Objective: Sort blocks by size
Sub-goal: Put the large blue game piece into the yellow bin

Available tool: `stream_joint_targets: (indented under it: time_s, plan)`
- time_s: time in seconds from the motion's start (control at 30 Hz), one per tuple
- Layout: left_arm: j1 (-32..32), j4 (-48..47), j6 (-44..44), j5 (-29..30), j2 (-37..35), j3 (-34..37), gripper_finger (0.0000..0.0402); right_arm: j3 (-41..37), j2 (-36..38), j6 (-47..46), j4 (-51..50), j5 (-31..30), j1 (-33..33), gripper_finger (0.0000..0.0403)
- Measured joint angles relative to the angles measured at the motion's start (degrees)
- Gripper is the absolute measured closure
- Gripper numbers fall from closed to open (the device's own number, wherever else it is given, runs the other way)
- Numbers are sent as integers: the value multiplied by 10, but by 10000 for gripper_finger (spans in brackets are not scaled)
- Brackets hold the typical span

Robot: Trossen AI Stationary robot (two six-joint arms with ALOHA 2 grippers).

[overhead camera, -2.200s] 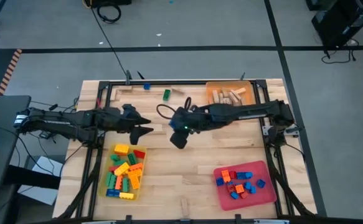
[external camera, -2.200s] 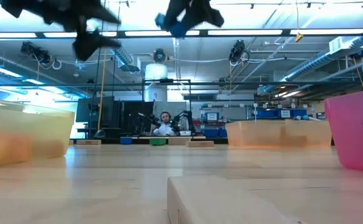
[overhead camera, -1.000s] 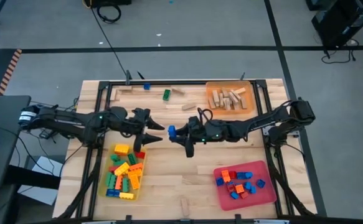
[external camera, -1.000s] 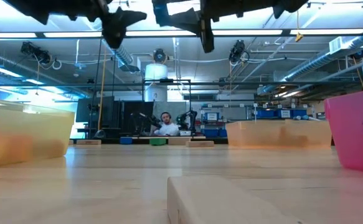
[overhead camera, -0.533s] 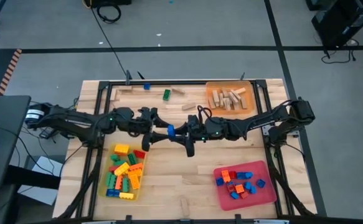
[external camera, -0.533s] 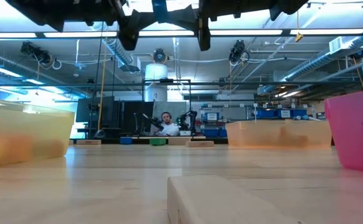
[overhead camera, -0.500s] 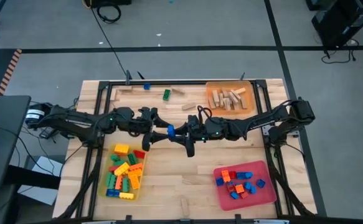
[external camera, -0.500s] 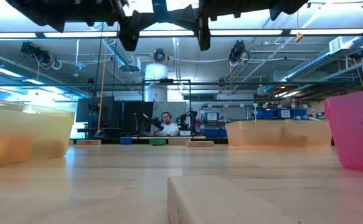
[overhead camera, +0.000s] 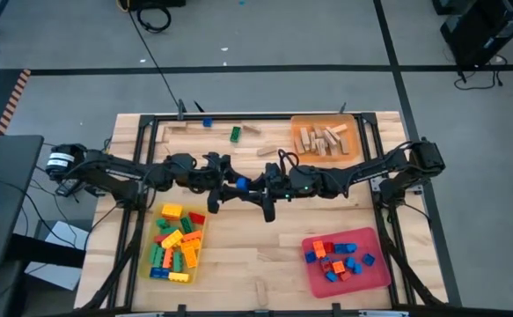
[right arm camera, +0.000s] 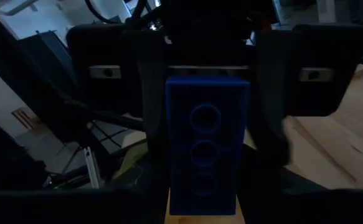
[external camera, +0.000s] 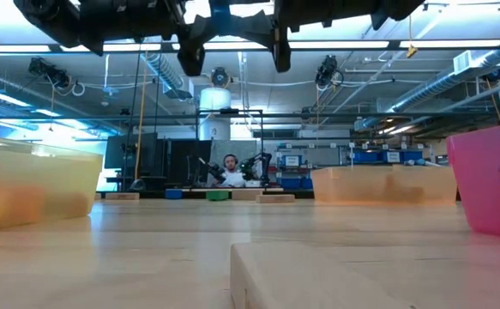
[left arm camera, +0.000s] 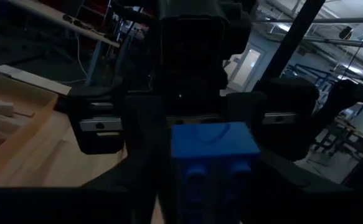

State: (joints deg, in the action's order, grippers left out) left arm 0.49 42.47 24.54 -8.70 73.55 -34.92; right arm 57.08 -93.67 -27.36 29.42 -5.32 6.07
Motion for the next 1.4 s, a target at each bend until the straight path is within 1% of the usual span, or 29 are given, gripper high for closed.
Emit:
stream_joint_targets:
  time_s: [0.17,0.37,0.4,0.47,0.6,0.67,0.77,0.87,0.93,0.97,1.1,1.17,1.27,1.4]
  plan:
    - [3,-2,3,0,0,0,260,0,0,-1,-3,-2,0,252]
    - [10,-7,16,-4,0,0,261,0,-1,-23,-6,-6,-2,252]
    - [11,-7,18,-4,0,0,261,0,-1,-26,-7,-7,-2,246]
    - [11,-9,19,-2,0,0,261,0,-1,-27,-10,-7,-3,221]
    - [18,-44,14,-1,-17,0,261,0,-1,-47,-11,-8,-4,151]
    - [22,-86,12,-3,-36,0,261,0,-1,-61,-17,1,-4,121]
    - [25,-152,-2,-2,-72,-1,261,0,-1,-93,-38,27,-5,92]
    - [24,-271,-25,-2,-115,-19,261,0,-1,-119,-66,58,-5,79]
    - [18,-379,-47,0,-141,-47,261,0,-1,-121,-86,61,-4,79]
    - [13,-448,-57,3,-153,-63,261,0,-1,-121,-95,61,0,81]
    - [-23,-716,-91,52,-172,-146,257,0,-1,-114,-117,47,16,98]
    - [-50,-826,-92,84,-172,-179,251,1,-1,-114,-130,32,25,108]
    - [-89,-943,-63,119,-172,-193,249,1,-1,-114,-132,0,34,123]
    - [-147,-1011,-2,121,-172,-183,247,1,-1,-128,-133,-28,39,139]
